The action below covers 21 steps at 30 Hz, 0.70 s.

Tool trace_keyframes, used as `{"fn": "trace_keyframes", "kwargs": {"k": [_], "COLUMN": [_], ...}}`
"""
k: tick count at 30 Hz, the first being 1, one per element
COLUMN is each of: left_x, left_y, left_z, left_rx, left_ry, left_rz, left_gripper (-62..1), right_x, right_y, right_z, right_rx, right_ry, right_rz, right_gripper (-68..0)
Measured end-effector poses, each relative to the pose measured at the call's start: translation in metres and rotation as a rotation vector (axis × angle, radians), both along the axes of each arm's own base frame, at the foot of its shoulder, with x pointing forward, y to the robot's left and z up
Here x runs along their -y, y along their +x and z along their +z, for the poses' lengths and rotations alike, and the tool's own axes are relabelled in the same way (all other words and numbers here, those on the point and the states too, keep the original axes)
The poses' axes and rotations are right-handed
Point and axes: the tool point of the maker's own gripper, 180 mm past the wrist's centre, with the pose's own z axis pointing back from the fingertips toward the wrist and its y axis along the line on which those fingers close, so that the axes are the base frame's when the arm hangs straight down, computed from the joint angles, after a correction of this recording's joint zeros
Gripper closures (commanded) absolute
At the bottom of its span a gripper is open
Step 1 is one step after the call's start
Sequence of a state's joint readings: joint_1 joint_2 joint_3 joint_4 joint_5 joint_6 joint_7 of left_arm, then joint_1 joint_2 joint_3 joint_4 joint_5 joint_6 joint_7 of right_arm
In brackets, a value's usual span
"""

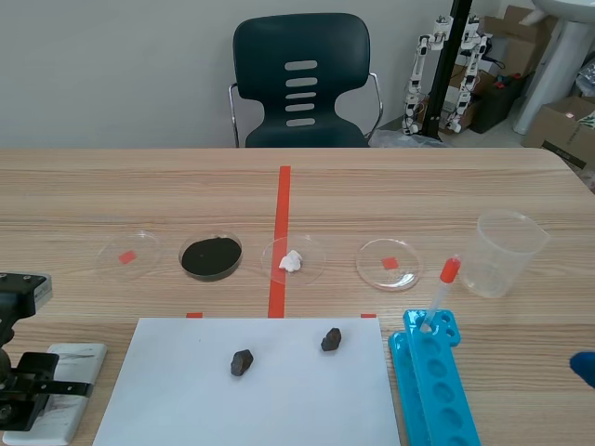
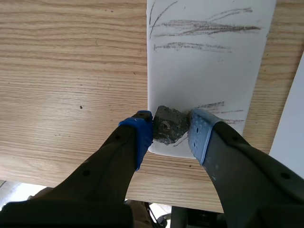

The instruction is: Rub the mineral on the streak plate below the first streak

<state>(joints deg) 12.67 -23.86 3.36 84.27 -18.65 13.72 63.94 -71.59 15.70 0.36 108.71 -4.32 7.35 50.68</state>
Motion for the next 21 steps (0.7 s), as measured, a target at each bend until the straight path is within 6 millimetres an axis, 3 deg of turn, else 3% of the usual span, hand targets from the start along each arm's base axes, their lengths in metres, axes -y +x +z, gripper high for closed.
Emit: {"fn": "trace_keyframes", "kwargs": {"k": [7,16,21], "left_x": [-0.003,0.023,0.027], "left_y": [-0.002,0.0,0.001], "left_z": [0.0,-0.001,0.0], "left_rx": [-0.01,-0.009,0.004], "left_ry": [0.01,-0.165,-0.184], "left_rz": [0.019,-0.028,-0.033], "left_gripper": [-10.0,-10.0,-10.0], "right_x": [0.0,0.0,0.0], "right_y": [0.001,0.001,0.001], "right_z": [0.0,0.0,0.0], "right_rx": [0.003,0.003,0.002], "right_ry": [-0.001,-0.001,0.0], "right_rz": [0.0,0.0,0.0], "right_gripper": [-67.9,-67.9,-67.9]}}
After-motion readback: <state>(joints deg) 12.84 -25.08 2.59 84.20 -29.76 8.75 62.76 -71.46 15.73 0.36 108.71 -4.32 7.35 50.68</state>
